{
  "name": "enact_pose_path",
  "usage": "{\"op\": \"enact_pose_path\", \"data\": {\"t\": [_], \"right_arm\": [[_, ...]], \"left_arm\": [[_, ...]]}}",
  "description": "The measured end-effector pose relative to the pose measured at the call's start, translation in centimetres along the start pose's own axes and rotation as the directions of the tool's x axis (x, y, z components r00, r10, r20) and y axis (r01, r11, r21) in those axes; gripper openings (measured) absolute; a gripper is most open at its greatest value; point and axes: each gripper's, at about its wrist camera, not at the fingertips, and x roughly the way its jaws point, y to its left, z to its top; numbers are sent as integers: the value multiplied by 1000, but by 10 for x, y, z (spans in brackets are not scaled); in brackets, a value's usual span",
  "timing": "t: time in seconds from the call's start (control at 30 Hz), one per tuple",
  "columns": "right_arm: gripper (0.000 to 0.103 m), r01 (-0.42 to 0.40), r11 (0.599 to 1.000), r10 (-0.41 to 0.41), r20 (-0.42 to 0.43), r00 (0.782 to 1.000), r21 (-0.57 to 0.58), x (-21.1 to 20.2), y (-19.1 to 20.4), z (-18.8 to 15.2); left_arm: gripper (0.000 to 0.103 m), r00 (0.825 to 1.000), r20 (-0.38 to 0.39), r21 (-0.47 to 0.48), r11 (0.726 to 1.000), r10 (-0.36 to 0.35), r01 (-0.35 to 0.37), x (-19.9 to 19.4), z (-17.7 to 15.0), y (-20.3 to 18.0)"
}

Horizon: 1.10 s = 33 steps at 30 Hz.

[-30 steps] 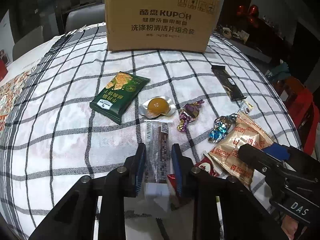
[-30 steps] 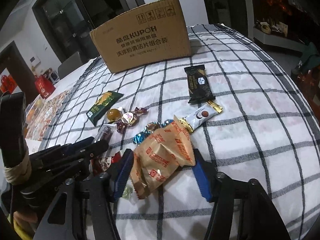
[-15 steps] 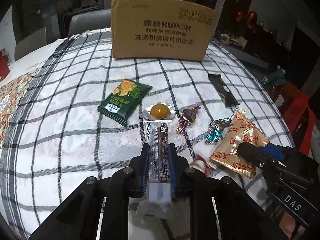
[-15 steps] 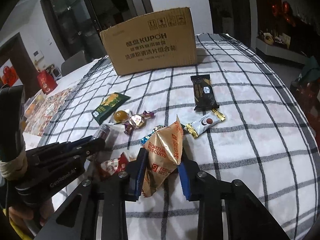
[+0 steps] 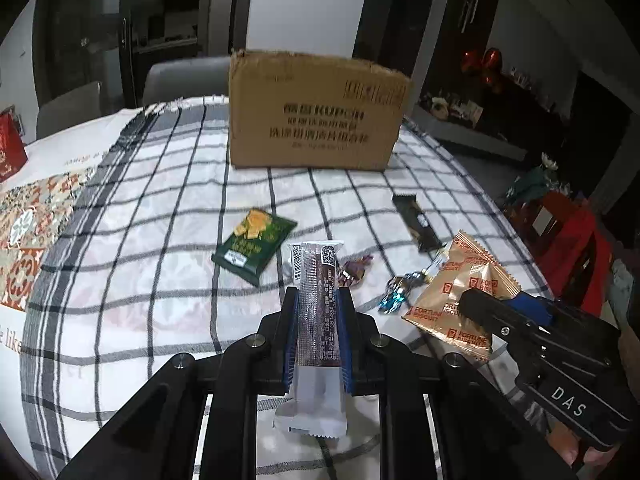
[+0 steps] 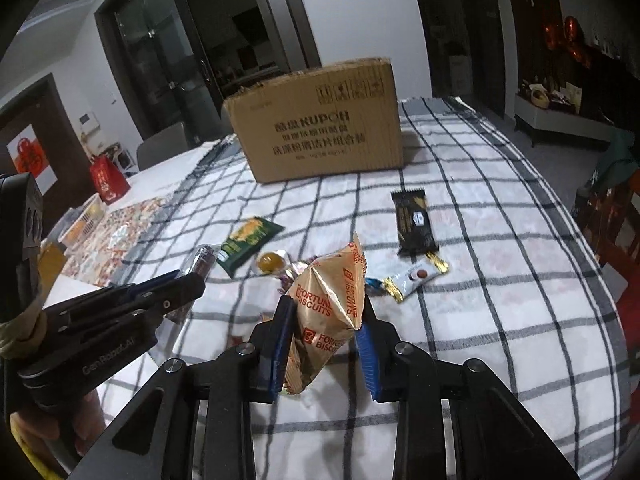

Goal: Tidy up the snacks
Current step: 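Carry both snacks over the box and open both tools to drop them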

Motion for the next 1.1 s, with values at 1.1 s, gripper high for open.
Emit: {"op": "enact_pose_path", "data": {"t": [1.1], "right_arm": [[32,-93,995,100,227,969,-43,-47,17,113]], "left_arm": [[19,968,248,81,997,-30,10,-71,114,-14]]}}
